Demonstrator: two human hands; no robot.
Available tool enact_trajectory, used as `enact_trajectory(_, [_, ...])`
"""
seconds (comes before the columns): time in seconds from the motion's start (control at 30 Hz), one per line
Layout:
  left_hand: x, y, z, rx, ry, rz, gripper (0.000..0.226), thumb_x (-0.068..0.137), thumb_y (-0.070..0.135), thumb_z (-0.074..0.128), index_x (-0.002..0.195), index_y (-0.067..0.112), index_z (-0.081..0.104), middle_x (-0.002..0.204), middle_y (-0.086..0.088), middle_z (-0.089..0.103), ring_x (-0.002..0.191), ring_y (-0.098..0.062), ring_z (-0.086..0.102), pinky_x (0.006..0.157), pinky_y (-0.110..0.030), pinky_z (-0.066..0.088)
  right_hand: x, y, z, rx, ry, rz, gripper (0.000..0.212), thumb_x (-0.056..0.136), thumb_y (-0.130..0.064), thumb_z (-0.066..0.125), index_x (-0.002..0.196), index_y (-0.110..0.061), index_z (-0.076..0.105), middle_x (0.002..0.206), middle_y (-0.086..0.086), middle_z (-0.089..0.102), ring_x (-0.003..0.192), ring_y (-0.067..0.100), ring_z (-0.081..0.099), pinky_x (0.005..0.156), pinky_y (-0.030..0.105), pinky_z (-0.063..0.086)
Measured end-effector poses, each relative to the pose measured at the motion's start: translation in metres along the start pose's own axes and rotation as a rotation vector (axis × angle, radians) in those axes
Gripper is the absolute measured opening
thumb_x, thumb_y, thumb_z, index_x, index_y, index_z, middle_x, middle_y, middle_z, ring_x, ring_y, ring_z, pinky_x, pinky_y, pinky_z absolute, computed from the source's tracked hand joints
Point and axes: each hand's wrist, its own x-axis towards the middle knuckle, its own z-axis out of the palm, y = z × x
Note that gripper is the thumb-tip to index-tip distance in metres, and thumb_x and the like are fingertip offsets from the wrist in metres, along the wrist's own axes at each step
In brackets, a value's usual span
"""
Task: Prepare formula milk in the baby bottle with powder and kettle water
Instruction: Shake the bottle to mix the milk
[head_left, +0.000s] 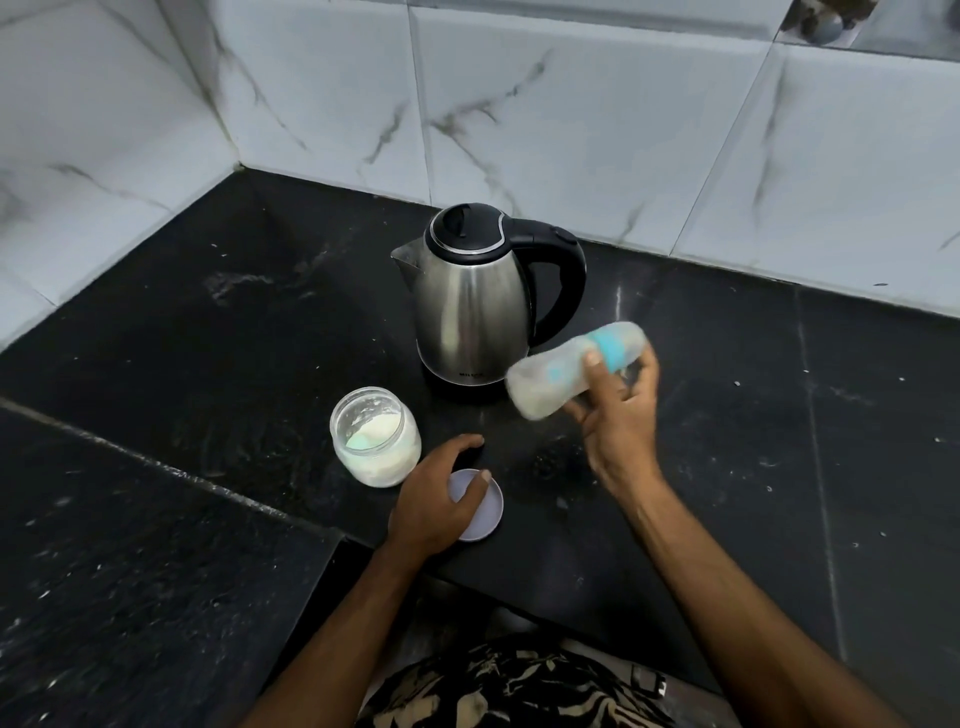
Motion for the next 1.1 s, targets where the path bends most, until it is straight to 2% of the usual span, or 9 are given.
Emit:
enact_trajectory(0.07, [0.0, -0.002, 0.001, -0.002, -0.006, -0.012, 0.052, 0.087, 0.049, 0.062, 0.13, 0.02, 0.06, 0.129, 0.009, 0.064, 0.117, -0.009, 0.061, 0.098, -0.024, 0.044, -0.018, 0.014, 0.005, -0.117, -0.17, 0.06, 0.078, 0.076, -0.019, 0.082, 0.141, -0.023, 0.038, 0.109, 0.003, 0.071, 0.099, 0.022, 0.07, 0.073, 0.038, 0.061])
enact_trajectory(0.17, [-0.001, -0.003, 0.003, -0.102, -0.015, -0.057, 0.064, 0.083, 0.062, 0.064, 0.132, 0.023, 0.059, 0.129, 0.01, 0.062, 0.118, -0.01, 0.061, 0.1, -0.025, 0.044, -0.027, 0.021, 0.007, -0.284, -0.354, 0.062, 0.076, 0.075, -0.013, 0.082, 0.137, -0.027, 0.042, 0.118, 0.007, 0.067, 0.103, 0.023, 0.069, 0.075, 0.037, 0.06])
enact_trajectory(0.33, [0.0, 0.003, -0.001, -0.004, 0.002, -0.002, 0.045, 0.089, 0.042, 0.06, 0.129, 0.022, 0.061, 0.128, 0.012, 0.064, 0.118, -0.001, 0.058, 0.101, -0.021, 0.044, -0.001, -0.002, 0.008, -0.012, -0.011, -0.024, 0.064, 0.089, -0.014, 0.066, 0.144, -0.019, 0.034, 0.102, -0.006, 0.074, 0.102, 0.02, 0.069, 0.078, 0.045, 0.061])
enact_trajectory(0.53, [-0.002, 0.002, 0.002, -0.099, 0.002, -0.051, 0.059, 0.08, 0.055, 0.063, 0.131, 0.024, 0.058, 0.124, 0.013, 0.062, 0.114, -0.008, 0.062, 0.096, -0.021, 0.045, -0.032, 0.015, 0.011, -0.328, -0.35, 0.064, 0.076, 0.078, -0.011, 0.073, 0.143, -0.021, 0.036, 0.118, 0.006, 0.065, 0.107, 0.025, 0.068, 0.08, 0.042, 0.06])
enact_trajectory(0.63, [-0.001, 0.0, 0.001, 0.01, 0.021, -0.009, 0.054, 0.085, 0.051, 0.057, 0.128, 0.018, 0.061, 0.126, 0.008, 0.066, 0.114, -0.005, 0.06, 0.097, -0.025, 0.046, -0.016, 0.003, 0.009, -0.17, -0.186, 0.024, 0.071, 0.081, -0.015, 0.072, 0.142, -0.021, 0.037, 0.11, 0.004, 0.071, 0.103, 0.026, 0.069, 0.079, 0.045, 0.06])
enact_trajectory(0.73, [0.0, 0.002, 0.0, 0.0, 0.003, 0.005, 0.05, 0.087, 0.046, 0.057, 0.13, 0.021, 0.061, 0.129, 0.011, 0.065, 0.119, -0.001, 0.058, 0.102, -0.027, 0.046, -0.002, -0.003, 0.007, 0.0, -0.006, -0.009, 0.059, 0.093, -0.014, 0.061, 0.144, -0.017, 0.032, 0.094, -0.011, 0.075, 0.097, 0.017, 0.07, 0.079, 0.042, 0.061])
enact_trajectory(0.83, [-0.002, 0.002, 0.0, -0.004, 0.027, 0.008, 0.052, 0.085, 0.05, 0.057, 0.128, 0.021, 0.061, 0.127, 0.013, 0.064, 0.112, 0.007, 0.056, 0.096, -0.02, 0.045, -0.021, 0.009, 0.009, -0.094, -0.143, 0.075, 0.068, 0.085, -0.019, 0.068, 0.144, -0.022, 0.035, 0.111, 0.002, 0.071, 0.106, 0.027, 0.068, 0.079, 0.044, 0.061])
enact_trajectory(0.93, [-0.004, 0.004, -0.001, -0.066, 0.007, -0.015, 0.046, 0.084, 0.049, 0.064, 0.127, 0.038, 0.055, 0.122, 0.027, 0.058, 0.11, 0.016, 0.055, 0.093, -0.009, 0.042, -0.03, 0.015, 0.006, -0.298, -0.33, 0.087, 0.071, 0.079, -0.018, 0.075, 0.14, -0.029, 0.04, 0.122, 0.01, 0.065, 0.108, 0.026, 0.068, 0.075, 0.039, 0.06])
enact_trajectory(1.1, [0.0, 0.0, 0.001, 0.006, 0.008, 0.016, 0.05, 0.088, 0.047, 0.056, 0.13, 0.021, 0.06, 0.129, 0.011, 0.064, 0.119, -0.004, 0.059, 0.102, -0.028, 0.046, 0.001, -0.003, 0.003, 0.026, 0.007, -0.016, 0.066, 0.084, -0.021, 0.068, 0.142, -0.02, 0.036, 0.096, -0.008, 0.074, 0.102, 0.022, 0.068, 0.073, 0.039, 0.061])
